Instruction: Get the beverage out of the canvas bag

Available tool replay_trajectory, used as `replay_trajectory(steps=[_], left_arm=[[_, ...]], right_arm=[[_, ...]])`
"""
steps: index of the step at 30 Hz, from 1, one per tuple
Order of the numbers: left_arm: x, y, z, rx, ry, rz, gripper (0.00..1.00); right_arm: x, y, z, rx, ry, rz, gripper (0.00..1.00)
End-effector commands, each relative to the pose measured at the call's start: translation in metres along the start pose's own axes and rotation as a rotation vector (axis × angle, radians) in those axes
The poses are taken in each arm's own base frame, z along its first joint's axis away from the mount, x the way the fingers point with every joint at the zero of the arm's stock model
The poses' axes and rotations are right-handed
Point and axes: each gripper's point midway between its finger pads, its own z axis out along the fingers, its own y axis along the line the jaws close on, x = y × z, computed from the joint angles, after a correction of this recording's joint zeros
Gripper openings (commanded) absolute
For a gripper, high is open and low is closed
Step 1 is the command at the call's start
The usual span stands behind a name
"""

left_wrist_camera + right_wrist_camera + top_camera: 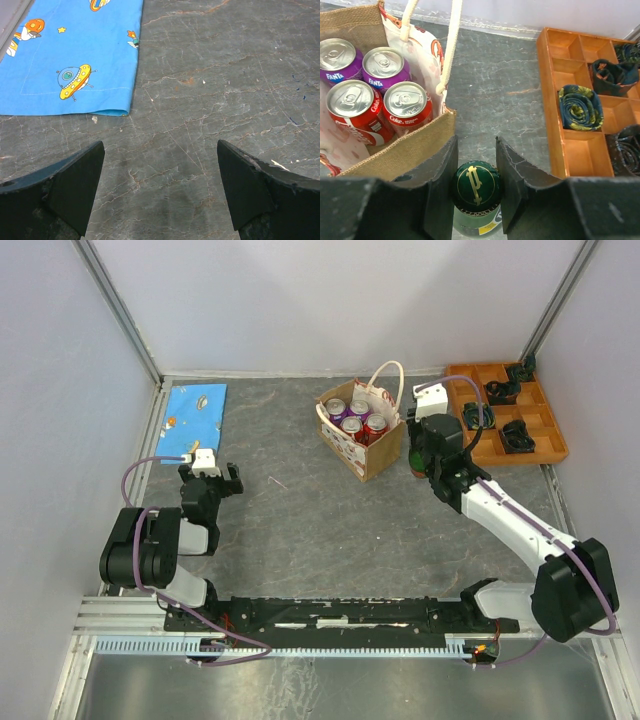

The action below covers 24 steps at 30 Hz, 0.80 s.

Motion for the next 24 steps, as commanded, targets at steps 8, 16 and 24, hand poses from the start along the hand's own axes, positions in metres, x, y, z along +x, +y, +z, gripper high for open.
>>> replay_trajectory(steps=[8,16,24], left_arm=[[-0.018,0.000,0.006,0.001,-0.056,-0.013,0.99],[-0.018,0.000,0.006,0.001,-0.056,-0.013,0.99],[-0.018,0.000,0.006,0.001,-0.057,-0.012,0.99]], right_arm=[[-0.025,0.040,0.004,-0.180,-0.103,0.212,0.00],[-0.008,0.044,0.006,-0.184,-0.045,0.209,0.00],[0.011,0.053,-0.003,-0.242,-0.073,0.232,0.00]])
